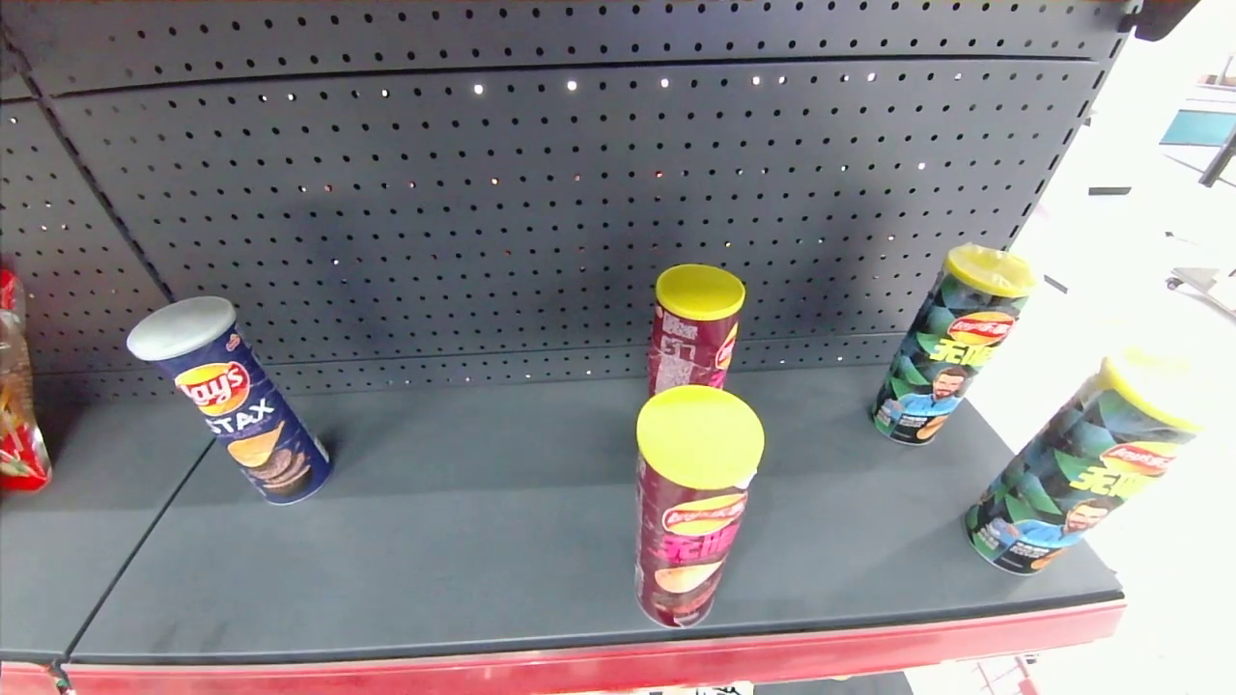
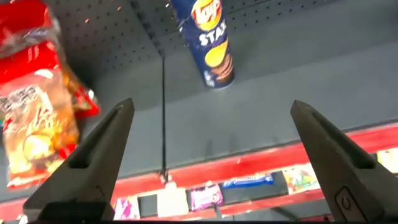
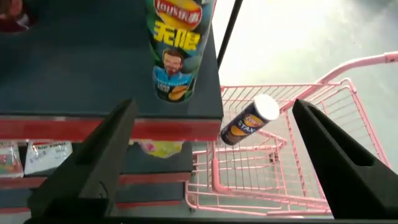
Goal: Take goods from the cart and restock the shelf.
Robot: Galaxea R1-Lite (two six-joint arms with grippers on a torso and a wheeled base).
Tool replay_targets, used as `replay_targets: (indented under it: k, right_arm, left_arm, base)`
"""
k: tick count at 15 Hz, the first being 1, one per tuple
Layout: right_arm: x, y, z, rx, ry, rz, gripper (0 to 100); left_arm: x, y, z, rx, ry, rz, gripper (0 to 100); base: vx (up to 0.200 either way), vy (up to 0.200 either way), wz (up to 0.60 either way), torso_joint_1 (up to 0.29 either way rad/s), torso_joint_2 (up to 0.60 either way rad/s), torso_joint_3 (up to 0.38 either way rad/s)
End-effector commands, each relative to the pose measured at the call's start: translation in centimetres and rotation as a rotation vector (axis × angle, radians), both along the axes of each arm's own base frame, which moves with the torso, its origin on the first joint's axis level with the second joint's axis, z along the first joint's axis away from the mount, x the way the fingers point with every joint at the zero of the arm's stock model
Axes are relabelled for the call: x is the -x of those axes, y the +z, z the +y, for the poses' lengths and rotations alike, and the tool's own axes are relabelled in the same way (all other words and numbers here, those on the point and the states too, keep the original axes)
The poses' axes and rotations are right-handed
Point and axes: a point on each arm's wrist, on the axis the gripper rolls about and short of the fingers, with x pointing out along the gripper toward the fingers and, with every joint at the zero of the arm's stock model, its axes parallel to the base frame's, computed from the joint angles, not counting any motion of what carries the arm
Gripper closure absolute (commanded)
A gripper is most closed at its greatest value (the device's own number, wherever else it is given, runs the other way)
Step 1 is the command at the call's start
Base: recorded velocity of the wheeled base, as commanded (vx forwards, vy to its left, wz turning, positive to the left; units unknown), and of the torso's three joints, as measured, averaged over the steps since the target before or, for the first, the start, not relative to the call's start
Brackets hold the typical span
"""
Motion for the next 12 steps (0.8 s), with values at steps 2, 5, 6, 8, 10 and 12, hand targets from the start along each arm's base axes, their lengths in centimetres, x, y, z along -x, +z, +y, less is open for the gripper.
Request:
replay_targets:
  k: [2,5,6,8,10,12]
  right_arm:
    - [0.5,-0.4,-0.1,0.005,-0.007,0.005,0]
    - [1.1,-0.8,-0.2,0.012,-0.002,0.011,0]
    - [1.2,-0.9,-0.2,0.014,-0.002,0.014,0]
    - [1.3,-1.0,-0.3,0.015,-0.002,0.015,0]
    - [1.3,-1.0,-0.3,0.027,0.001,0.013,0]
    - [1.4,-1.0,-0.3,0.027,0.001,0.005,0]
  left_arm:
    - [0.0,0.0,0.0,-0.001,0.0,0.002,0]
    - [0.0,-0.2,0.0,-0.001,0.0,0.004,0]
    - [0.0,-0.2,0.0,-0.001,0.002,0.004,0]
    - [0.1,-0.5,0.0,-0.001,0.0,0.005,0]
    - [0.3,-0.6,0.1,0.0,0.002,-0.001,0]
    - [0.4,-0.7,0.1,-0.001,0.001,-0.005,0]
  base:
    - [-0.2,0.0,0.0,-0.007,0.0,0.002]
    - [-0.2,0.0,0.0,-0.002,0.0,0.001]
    - [-0.2,0.0,0.0,-0.002,0.0,0.007]
    - [-0.2,0.0,0.0,0.002,0.0,0.0]
    - [-0.1,0.0,0.0,0.006,0.0,-0.004]
    - [0.0,0.0,0.0,0.0,0.0,0.0]
